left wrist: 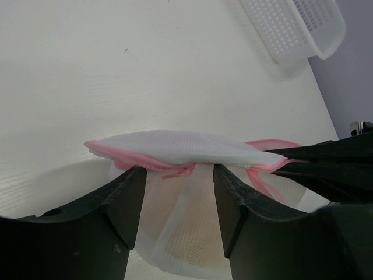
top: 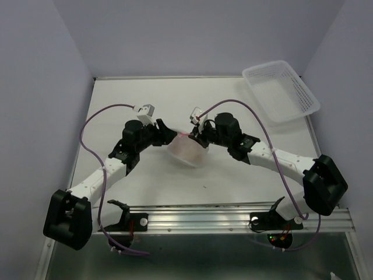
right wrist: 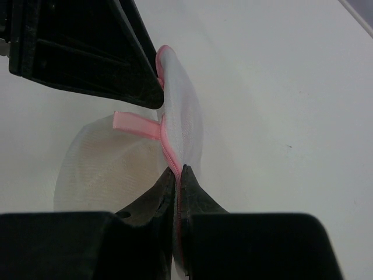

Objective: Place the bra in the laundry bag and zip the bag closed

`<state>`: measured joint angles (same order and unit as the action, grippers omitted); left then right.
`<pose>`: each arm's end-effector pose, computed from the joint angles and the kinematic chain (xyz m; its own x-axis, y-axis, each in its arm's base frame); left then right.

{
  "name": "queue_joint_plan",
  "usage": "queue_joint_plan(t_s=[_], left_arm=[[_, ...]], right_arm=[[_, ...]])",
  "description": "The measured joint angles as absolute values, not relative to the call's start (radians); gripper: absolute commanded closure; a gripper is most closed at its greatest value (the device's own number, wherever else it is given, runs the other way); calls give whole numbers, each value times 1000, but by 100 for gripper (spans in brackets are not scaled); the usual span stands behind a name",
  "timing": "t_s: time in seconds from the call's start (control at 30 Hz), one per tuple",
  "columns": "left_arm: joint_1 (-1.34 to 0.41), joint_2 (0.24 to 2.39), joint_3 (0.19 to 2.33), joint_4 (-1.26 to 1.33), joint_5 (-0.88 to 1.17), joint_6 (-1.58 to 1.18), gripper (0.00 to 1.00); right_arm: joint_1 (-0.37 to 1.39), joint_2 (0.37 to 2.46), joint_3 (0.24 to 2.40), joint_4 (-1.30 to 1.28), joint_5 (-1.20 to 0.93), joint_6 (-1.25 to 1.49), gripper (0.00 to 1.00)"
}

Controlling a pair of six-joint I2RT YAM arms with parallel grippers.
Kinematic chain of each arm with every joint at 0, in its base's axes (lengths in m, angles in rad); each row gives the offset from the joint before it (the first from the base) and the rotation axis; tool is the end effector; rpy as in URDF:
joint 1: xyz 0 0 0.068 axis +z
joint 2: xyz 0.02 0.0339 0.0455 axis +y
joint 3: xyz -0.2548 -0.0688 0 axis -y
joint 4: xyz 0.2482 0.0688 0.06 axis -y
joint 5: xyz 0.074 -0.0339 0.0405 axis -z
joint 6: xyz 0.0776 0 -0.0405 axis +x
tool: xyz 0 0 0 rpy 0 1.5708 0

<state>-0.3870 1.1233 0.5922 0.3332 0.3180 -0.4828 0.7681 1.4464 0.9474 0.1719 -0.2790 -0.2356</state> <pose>0.2677 -0.1353 0.2402 -0.4595 -0.2889 -0.8399 0.4844 0.7110 -0.5096 0.2554 0.2764 0.2525 -0.0250 -0.3362 -0.9415 -0.8858 0.4440 -0.1350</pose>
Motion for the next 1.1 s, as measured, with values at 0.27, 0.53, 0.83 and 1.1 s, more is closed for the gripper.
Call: queue_joint_plan(t_s=[0.27, 0.53, 0.83, 1.1], left_arm=[[-400, 1158, 604, 334, 334, -461, 53], [-414, 1152, 604, 341, 339, -439, 74], [-418, 1135, 604, 323, 332, -434, 68], [-418, 1076, 599, 288, 306, -427, 62]], right_arm=[[768, 1446, 947, 171, -278, -236, 99], [768, 1446, 947, 173, -274, -231, 99], [768, 1446, 947, 172, -245, -224, 99], [768, 1441, 947, 171, -232, -216, 99]])
